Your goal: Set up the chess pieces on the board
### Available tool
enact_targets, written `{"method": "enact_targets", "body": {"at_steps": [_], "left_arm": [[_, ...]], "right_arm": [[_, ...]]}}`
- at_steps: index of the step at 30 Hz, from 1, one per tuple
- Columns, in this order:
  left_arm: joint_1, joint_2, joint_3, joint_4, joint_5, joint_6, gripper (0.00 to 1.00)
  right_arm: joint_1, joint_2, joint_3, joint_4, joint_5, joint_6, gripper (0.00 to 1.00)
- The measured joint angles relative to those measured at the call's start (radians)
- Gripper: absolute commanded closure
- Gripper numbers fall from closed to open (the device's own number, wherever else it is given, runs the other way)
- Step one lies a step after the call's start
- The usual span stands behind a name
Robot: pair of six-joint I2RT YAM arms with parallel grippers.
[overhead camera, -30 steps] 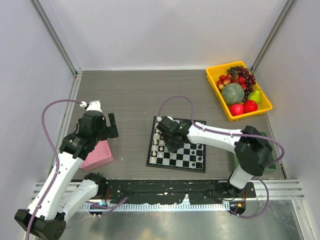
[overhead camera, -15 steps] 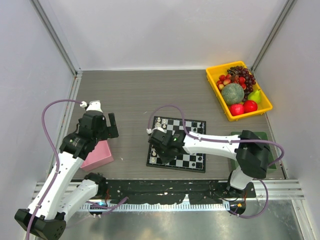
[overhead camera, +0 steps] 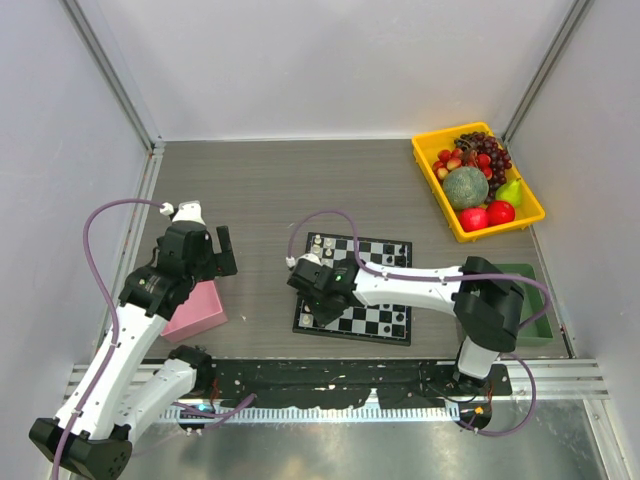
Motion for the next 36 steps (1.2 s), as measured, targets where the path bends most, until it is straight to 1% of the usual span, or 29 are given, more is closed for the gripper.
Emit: {"method": "enact_targets", "body": {"at_steps": [16,26,30,32,33,36], "left_arm": [[0.000,0.000,0.000,0.000,-0.003,0.000,0.01],[0.000,0.000,0.000,0.000,-0.003,0.000,0.01],[0.000,0.000,0.000,-0.001,-0.003,0.000,0.01],[0.000,0.000,0.000,0.000,-0.003,0.000,0.01],[0.000,0.000,0.000,0.000,-0.003,0.000,0.01],[0.000,0.000,0.000,0.000,-0.003,0.000,0.01]], "right_arm": [[0.000,0.036,0.030,0.007,0.007,-0.001,0.87],[0.000,0.055,0.034,0.002,0.016,-0.001,0.85],[0.000,0.059,0.039,0.002,0.021,-0.002,0.80],[0.000,0.059,0.040,-0.002,0.022,-0.003,0.73],[0.000,0.059,0.040,-0.003,0.022,-0.003,0.72],[0.000,0.059,0.044,-0.014,0.023,-0.005,0.61]]}}
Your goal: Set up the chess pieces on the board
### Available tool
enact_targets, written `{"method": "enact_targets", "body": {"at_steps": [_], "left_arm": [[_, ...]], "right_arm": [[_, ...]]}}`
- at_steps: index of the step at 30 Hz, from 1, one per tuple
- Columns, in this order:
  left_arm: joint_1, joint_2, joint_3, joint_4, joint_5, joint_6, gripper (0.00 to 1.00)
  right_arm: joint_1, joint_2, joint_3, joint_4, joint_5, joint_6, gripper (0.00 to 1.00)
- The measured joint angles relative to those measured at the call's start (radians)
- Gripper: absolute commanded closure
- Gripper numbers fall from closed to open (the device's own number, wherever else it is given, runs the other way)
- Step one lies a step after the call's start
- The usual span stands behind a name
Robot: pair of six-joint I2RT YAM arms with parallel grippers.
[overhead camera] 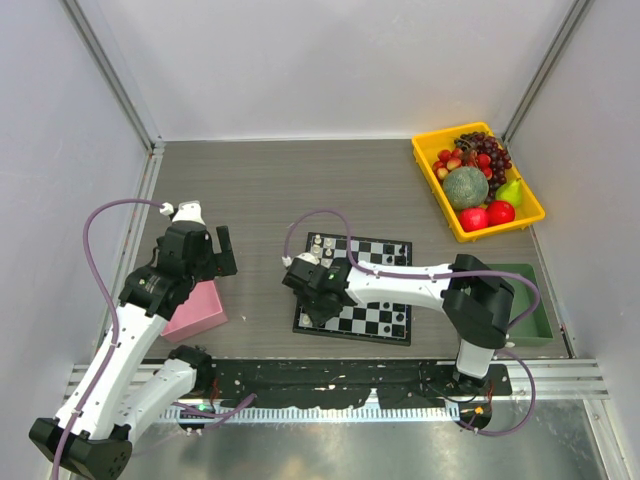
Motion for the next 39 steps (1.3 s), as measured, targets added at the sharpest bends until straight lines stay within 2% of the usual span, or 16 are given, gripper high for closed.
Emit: {"method": "enact_targets", "body": {"at_steps": [2,8,14,18,20,22,23,32,35,39], "left_arm": [[0.000,0.000,0.000,0.000,0.000,0.000,0.01],[0.000,0.000,0.000,0.000,0.000,0.000,0.01],[0.000,0.000,0.000,0.000,0.002,0.000,0.01],[0.000,0.003,0.000,0.001,0.010,0.000,0.01],[0.000,0.007,0.000,0.001,0.013,-0.001,0.01],[0.000,0.012,0.000,0.001,0.013,-0.001,0.01],[0.000,0.014,0.000,0.001,0.013,-0.002,0.01],[0.000,0.055,0.004,0.000,0.014,-0.009,0.01],[0.000,0.079,0.015,0.000,0.020,-0.015,0.01],[0.000,0.105,0.027,0.003,0.028,-0.028,0.01]], "right_arm": [[0.000,0.000,0.007,-0.004,0.002,-0.002,0.57],[0.000,-0.006,0.030,-0.009,0.002,-0.008,0.56],[-0.012,-0.100,0.030,-0.032,0.023,-0.017,0.51],[-0.061,-0.188,0.028,-0.037,0.053,-0.019,0.41],[-0.114,-0.233,0.017,-0.034,0.069,-0.019,0.32],[-0.182,-0.278,-0.011,-0.032,0.084,-0.021,0.11],[-0.209,-0.295,-0.024,-0.033,0.090,-0.019,0.04],[-0.508,-0.442,-0.137,-0.032,0.142,-0.069,0.04],[-0.573,-0.518,-0.189,0.010,0.153,-0.085,0.04],[-0.589,-0.648,-0.259,0.074,0.178,-0.110,0.04]]}}
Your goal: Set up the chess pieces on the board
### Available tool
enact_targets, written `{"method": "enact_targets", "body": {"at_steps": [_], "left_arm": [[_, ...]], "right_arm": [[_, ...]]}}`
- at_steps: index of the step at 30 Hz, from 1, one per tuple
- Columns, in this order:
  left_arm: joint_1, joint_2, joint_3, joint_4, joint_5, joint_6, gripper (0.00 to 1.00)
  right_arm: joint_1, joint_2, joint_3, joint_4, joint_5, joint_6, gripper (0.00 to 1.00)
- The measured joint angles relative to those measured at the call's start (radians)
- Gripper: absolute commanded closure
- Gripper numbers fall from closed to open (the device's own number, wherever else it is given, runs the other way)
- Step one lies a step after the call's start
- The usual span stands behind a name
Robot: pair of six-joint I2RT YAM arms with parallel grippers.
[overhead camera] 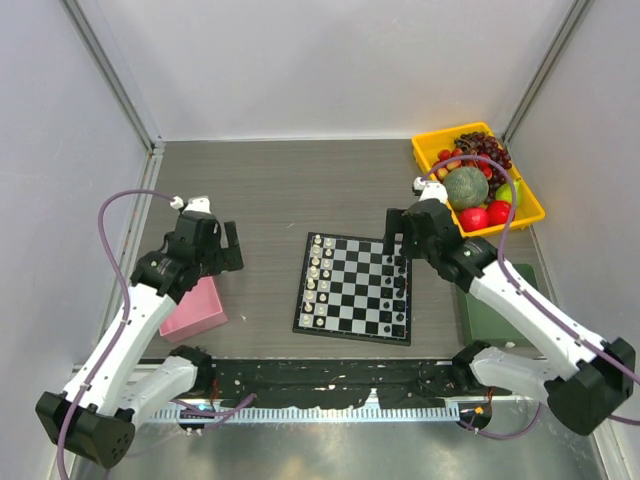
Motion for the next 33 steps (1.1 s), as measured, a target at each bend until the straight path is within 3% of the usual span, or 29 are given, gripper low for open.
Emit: {"method": "enact_targets", "body": {"at_steps": [8,18,25,33], "left_arm": [[-0.005,0.154,0.089,-0.008,0.042,0.000,0.00],[-0.126,0.280,0.238,-0.029,0.001,0.000,0.01],[-0.165,0.272,0.253,-0.024,-0.054,0.001,0.00],[-0.165,0.141,0.176,0.032,-0.078,0.000,0.00]], "right_arm": [[-0.005,-0.222,-0.153,0.172,0.136,-0.024,0.05],[-0.007,-0.142,-0.172,0.258,0.143,-0.069,0.04],[-0.007,-0.112,-0.172,0.292,0.092,-0.084,0.05],[-0.007,-0.163,-0.214,0.382,0.097,-0.062,0.05]]}}
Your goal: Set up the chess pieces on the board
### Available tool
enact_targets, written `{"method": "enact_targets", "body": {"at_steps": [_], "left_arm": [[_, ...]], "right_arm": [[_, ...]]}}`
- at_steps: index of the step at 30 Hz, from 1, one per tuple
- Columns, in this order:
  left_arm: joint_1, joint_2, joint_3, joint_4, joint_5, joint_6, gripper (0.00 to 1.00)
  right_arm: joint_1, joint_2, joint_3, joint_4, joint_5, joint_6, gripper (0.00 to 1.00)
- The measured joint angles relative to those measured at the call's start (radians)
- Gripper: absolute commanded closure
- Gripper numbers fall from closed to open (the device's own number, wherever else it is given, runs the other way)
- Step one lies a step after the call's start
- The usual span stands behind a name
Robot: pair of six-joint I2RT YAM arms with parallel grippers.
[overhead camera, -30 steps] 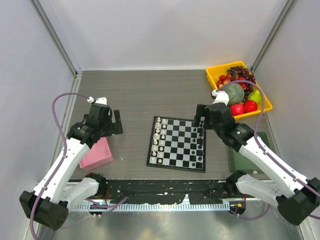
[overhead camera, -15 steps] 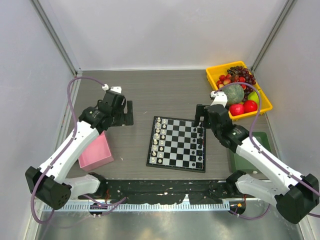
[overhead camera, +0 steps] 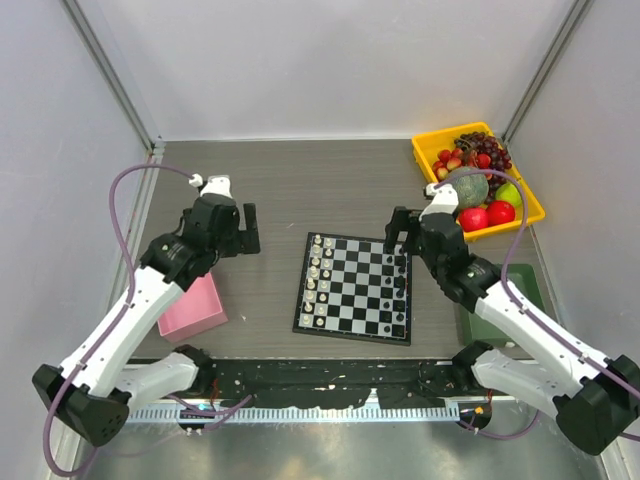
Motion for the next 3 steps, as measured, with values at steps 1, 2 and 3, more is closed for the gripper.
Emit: {"method": "enact_targets", "body": {"at_steps": [1,2,3], "left_arm": [[0.000,-0.010,-0.005,0.007,0.000,-0.001,0.00],[0.000,-0.021,-0.011,0.016,-0.001,-0.002,0.01],[0.000,-0.029,-0.015,0.022,-0.002,-0.003,0.00]], "right_arm": [[0.000,-0.007,-0.011,0.010,0.000,0.004,0.05],[0.000,-0.010,-0.019,0.016,0.000,0.009,0.04],[0.000,-0.013,-0.027,0.024,0.000,0.013,0.04]]}}
